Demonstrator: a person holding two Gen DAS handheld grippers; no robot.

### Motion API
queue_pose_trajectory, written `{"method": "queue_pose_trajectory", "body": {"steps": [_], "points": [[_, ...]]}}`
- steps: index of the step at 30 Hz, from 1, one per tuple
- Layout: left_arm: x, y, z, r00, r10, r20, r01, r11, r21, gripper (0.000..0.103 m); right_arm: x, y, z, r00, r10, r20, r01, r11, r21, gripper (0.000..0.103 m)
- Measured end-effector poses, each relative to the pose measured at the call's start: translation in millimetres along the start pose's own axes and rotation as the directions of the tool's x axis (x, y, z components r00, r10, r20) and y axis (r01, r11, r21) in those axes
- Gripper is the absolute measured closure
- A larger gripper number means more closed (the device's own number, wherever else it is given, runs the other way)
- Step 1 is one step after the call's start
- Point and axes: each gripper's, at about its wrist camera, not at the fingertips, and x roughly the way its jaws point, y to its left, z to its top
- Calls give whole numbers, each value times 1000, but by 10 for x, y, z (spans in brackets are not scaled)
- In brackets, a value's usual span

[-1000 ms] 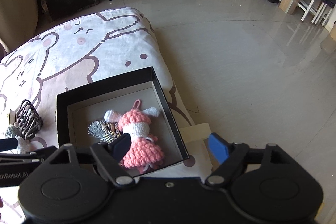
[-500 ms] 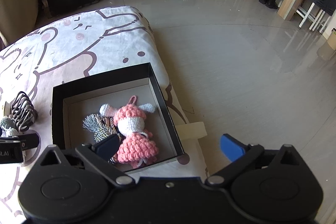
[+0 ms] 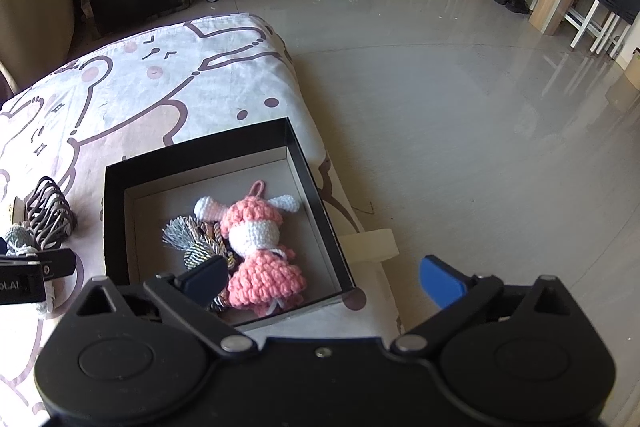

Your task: Organize objects

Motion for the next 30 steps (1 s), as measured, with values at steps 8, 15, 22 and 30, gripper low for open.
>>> {"method": "queue_pose_trajectory", "body": {"steps": [8, 15, 22, 30], "points": [[6, 81, -9, 1000, 10, -7, -10, 1000, -14, 0, -4, 11, -18, 1000, 1, 1, -1, 1000, 10, 0], [0, 220, -14, 1000, 25, -6, -25, 999, -36, 0, 4, 56, -18, 1000, -2, 5, 2, 1000, 24, 0], [-47, 465, -37, 999, 50, -3, -50, 997, -65, 0, 13, 245, -11, 1000, 14, 2, -14, 1000, 4, 0], [-128, 820, -96, 996, 86, -1, -86, 991, -105, 0, -12, 562, 10, 999, 47, 5, -47, 998, -32, 0]]}}
